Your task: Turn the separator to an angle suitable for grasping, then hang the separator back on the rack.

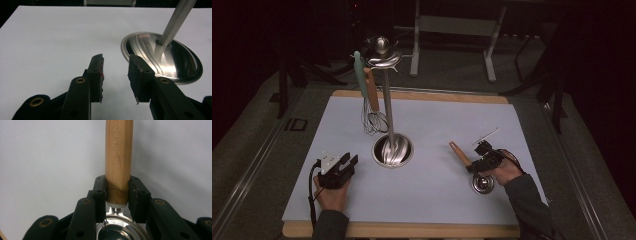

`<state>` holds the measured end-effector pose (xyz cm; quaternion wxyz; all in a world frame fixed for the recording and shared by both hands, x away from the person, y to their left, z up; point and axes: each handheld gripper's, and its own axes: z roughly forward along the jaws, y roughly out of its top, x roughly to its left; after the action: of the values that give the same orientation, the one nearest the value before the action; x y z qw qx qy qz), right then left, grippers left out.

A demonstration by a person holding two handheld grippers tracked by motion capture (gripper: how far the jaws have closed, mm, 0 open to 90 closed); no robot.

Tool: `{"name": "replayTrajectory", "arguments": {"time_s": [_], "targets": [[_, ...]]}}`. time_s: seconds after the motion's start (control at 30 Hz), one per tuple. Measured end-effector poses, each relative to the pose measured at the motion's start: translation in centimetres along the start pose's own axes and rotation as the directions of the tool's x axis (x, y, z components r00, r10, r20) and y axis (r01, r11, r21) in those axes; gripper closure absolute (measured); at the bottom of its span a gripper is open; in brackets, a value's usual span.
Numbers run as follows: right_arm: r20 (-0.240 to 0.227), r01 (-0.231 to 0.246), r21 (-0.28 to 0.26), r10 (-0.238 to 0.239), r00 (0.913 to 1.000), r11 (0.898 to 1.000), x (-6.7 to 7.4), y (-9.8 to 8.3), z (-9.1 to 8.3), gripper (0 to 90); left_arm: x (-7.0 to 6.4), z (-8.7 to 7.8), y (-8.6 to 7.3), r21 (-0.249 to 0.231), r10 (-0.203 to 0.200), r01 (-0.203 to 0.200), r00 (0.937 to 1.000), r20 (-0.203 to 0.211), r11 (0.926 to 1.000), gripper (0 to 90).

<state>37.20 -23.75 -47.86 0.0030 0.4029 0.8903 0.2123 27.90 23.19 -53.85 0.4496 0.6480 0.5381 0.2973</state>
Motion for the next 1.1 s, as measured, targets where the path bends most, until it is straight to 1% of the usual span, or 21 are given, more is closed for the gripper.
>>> {"name": "replayTrajectory", "arguments": {"time_s": [0.2, 0.3, 0.43, 0.5, 0.53, 0.63, 0.77, 0.87, 0.97, 1.1], "targets": [[0.012, 0.022, -0.048, -0.021, 0.9997, 0.999, 0.6, 0.1, -0.6, 70.0, 0.0, 0.0, 0.0, 0.002, 0.000, 0.000, 1.0000, 0.001, 1.0000, 64.7], [0.007, 0.031, -0.059, -0.031, 0.9995, 0.998, 0.8, 0.1, -0.7, 70.0, 0.0, 0.0, 0.0, 0.002, 0.004, -0.004, 1.0000, -0.001, 1.0000, 64.7], [-0.004, 0.052, -0.090, -0.052, 0.9986, 0.995, 1.3, 0.1, -0.8, 70.0, 0.0, 0.0, 0.0, 0.003, 0.007, -0.007, 1.0000, -0.001, 1.0000, 64.7], [-0.006, 0.050, -0.094, -0.051, 0.9987, 0.994, 1.4, 0.1, -0.9, 70.0, 0.0, 0.0, 0.0, 0.004, 0.010, -0.010, 1.0000, 0.000, 0.9999, 64.7], [-0.009, 0.057, -0.117, -0.058, 0.9983, 0.991, 1.6, 0.1, -1.1, 70.0, 0.0, 0.0, 0.0, 0.003, 0.007, -0.007, 1.0000, -0.001, 1.0000, 64.7], [-0.022, 0.066, -0.139, -0.069, 0.9974, 0.988, 1.8, 0.2, -1.4, 70.0, 0.0, 0.0, 0.0, 0.004, 0.006, -0.006, 1.0000, -0.001, 1.0000, 64.7], [-0.026, 0.081, -0.167, -0.087, 0.9959, 0.983, 2.2, 0.3, -1.6, 70.0, 0.0, 0.0, 0.0, 0.003, 0.005, -0.005, 1.0000, -0.001, 1.0000, 64.6], [-0.029, 0.100, -0.199, -0.108, 0.9937, 0.975, 2.5, 0.4, -1.7, 70.0, 0.0, 0.0, 0.0, 0.004, 0.004, -0.004, 1.0000, 0.000, 1.0000, 64.5], [-0.026, 0.103, -0.225, -0.112, 0.9934, 0.969, 2.8, 0.4, -1.7, 70.0, 0.0, 0.0, 0.0, 0.003, 0.004, -0.004, 1.0000, 0.001, 1.0000, 64.5], [-0.025, 0.112, -0.264, -0.123, 0.9921, 0.958, 3.1, 0.5, -1.8, 70.1, 0.0, 0.0, 0.0, 0.004, 0.002, -0.002, 1.0000, 0.001, 1.0000, 64.5]]}}
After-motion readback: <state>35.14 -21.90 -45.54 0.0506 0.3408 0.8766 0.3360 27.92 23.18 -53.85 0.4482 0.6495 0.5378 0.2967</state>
